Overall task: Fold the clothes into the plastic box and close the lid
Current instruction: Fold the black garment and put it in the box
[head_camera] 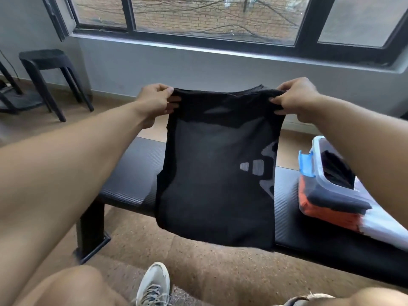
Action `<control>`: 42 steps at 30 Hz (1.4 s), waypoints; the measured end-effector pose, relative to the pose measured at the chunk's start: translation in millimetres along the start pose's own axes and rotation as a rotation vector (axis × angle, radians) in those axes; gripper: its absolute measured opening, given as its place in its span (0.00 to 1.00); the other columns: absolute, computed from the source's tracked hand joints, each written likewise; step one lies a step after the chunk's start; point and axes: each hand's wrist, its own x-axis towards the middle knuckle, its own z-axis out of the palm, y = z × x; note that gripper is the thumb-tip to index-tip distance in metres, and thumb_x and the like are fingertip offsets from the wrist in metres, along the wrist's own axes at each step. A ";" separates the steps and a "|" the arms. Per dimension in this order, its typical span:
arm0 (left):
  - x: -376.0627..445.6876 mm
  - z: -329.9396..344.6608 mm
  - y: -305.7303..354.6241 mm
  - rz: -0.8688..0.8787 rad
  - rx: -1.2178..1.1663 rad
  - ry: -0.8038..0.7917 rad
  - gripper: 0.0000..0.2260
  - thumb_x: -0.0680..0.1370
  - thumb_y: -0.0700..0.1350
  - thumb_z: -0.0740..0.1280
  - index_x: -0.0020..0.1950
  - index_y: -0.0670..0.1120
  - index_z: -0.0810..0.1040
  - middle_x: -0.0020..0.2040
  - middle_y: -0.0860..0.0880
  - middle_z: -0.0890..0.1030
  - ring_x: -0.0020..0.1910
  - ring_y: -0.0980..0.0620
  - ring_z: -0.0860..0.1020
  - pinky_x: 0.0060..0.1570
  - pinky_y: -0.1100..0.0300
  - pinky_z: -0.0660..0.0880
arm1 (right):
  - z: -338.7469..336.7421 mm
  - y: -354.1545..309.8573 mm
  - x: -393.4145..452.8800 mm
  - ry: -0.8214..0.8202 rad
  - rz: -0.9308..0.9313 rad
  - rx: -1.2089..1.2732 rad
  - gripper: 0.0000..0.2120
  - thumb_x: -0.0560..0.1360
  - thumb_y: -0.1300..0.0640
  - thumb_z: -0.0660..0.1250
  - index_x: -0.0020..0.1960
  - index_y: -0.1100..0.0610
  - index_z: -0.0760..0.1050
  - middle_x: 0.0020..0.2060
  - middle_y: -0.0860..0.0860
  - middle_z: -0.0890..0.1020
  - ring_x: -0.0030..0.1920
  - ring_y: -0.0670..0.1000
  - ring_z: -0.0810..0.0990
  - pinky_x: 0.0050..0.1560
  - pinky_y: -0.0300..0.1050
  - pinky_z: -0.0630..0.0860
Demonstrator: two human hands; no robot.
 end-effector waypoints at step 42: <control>-120.2 -40.7 -126.6 -0.089 0.869 -0.332 0.14 0.73 0.59 0.75 0.38 0.49 0.84 0.34 0.54 0.83 0.36 0.56 0.78 0.39 0.59 0.71 | 59.5 102.4 -182.5 -0.551 -0.234 -1.045 0.18 0.73 0.33 0.68 0.45 0.48 0.79 0.44 0.45 0.80 0.49 0.51 0.80 0.46 0.47 0.76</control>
